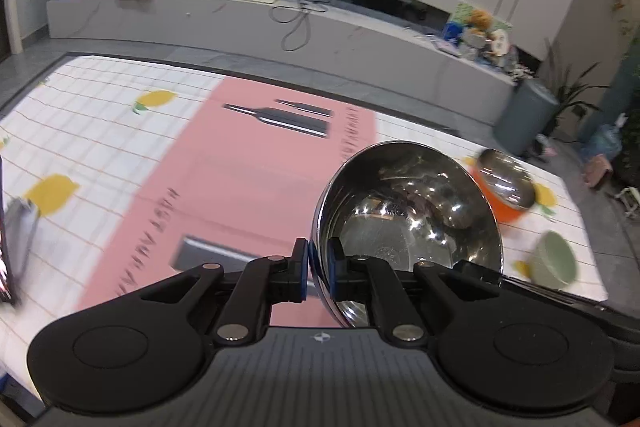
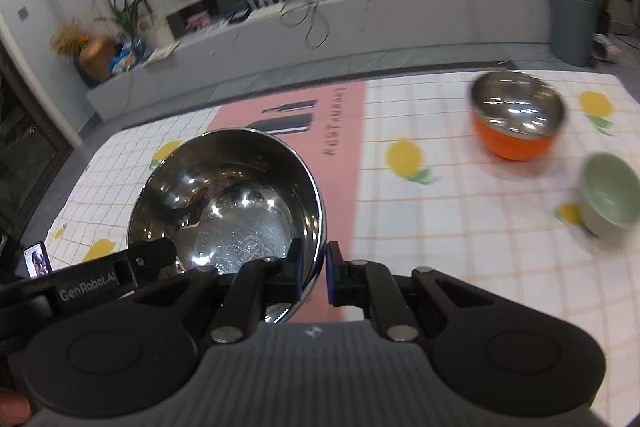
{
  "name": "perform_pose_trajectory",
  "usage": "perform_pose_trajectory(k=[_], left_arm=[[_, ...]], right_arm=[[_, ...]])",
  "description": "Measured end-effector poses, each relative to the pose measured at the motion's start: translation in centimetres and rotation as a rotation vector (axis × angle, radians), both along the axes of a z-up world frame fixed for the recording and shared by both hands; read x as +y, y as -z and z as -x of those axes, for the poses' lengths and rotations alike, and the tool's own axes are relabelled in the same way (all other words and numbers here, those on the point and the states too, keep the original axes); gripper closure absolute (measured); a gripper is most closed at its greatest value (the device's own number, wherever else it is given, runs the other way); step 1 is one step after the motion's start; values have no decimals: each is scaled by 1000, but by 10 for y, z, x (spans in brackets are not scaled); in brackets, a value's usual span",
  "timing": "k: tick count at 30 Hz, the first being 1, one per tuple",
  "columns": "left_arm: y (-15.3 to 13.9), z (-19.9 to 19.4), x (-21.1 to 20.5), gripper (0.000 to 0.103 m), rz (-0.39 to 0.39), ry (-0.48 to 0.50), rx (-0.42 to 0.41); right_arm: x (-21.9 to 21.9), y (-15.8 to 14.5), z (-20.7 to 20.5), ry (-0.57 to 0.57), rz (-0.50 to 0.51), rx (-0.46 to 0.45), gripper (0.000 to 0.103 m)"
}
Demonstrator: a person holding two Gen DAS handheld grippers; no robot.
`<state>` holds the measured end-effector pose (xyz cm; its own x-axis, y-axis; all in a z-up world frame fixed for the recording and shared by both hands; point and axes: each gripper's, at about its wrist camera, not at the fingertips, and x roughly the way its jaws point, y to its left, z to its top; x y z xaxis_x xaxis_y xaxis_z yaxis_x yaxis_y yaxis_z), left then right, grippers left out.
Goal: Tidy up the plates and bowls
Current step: 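Close both tools on the blue bowl rim, then carry the blue bowl beside the white plate with both tools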
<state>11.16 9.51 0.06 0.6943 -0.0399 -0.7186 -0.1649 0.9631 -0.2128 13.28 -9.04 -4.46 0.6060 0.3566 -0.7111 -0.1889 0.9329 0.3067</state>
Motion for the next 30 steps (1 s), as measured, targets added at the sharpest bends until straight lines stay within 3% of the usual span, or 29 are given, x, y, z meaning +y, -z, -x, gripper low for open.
perform_pose_trajectory(k=[11,19,30], left_arm=[[19,33,-76,93,54,125,9],[31,38,-123,93,39,213,27],[55,40,-153,93,48,259,92]], right_arm=[[-96,7,72,134,1,1,95],[-150,16,94,221,-15,16,95],[-180,33,101,275,2,53,95]])
